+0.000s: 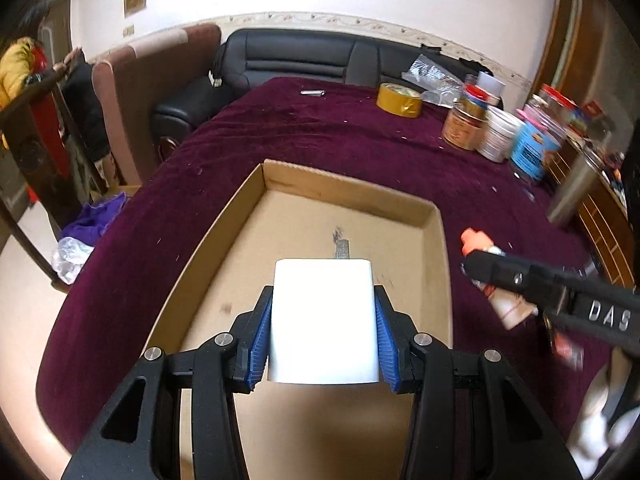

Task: Organize rigid objects
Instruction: 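Carry both items over the cardboard tray and open the left gripper to drop the block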

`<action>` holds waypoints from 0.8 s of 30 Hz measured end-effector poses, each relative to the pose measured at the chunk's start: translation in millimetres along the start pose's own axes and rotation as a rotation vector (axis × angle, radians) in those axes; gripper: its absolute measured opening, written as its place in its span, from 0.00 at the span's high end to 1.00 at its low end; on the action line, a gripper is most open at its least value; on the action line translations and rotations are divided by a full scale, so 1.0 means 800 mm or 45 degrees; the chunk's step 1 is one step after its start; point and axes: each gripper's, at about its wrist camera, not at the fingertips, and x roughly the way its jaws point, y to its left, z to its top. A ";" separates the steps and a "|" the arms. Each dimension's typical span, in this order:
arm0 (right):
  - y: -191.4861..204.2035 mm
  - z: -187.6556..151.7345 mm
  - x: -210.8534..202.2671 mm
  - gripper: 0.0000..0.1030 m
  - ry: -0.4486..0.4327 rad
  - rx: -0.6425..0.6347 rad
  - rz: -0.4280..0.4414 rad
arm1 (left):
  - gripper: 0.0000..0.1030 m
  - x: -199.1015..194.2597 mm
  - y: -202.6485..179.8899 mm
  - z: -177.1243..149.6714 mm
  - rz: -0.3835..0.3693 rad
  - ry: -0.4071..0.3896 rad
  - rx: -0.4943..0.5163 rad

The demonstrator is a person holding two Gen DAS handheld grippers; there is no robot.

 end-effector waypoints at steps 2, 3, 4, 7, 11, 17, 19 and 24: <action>-0.003 0.011 0.018 0.76 0.011 0.041 -0.007 | 0.61 0.023 0.006 0.013 -0.032 0.028 -0.031; -0.005 0.016 0.026 0.76 0.015 0.057 -0.011 | 0.61 0.037 0.009 0.021 -0.046 0.049 -0.054; -0.005 0.019 0.033 0.76 0.020 0.069 -0.014 | 0.61 0.048 0.011 0.025 -0.059 0.064 -0.066; -0.009 0.026 0.054 0.76 0.037 0.089 -0.051 | 0.61 0.078 0.018 0.033 -0.112 0.090 -0.114; -0.015 0.028 0.074 0.76 0.054 0.114 -0.093 | 0.61 0.108 0.023 0.037 -0.164 0.124 -0.154; -0.018 0.034 0.074 0.76 0.005 0.087 -0.170 | 0.61 0.124 0.025 0.038 -0.222 0.123 -0.182; -0.018 0.034 0.074 0.76 -0.004 0.081 -0.179 | 0.61 0.127 0.027 0.038 -0.236 0.126 -0.206; -0.025 0.037 0.068 0.69 -0.018 0.118 -0.141 | 0.58 0.129 0.031 0.042 -0.280 0.134 -0.238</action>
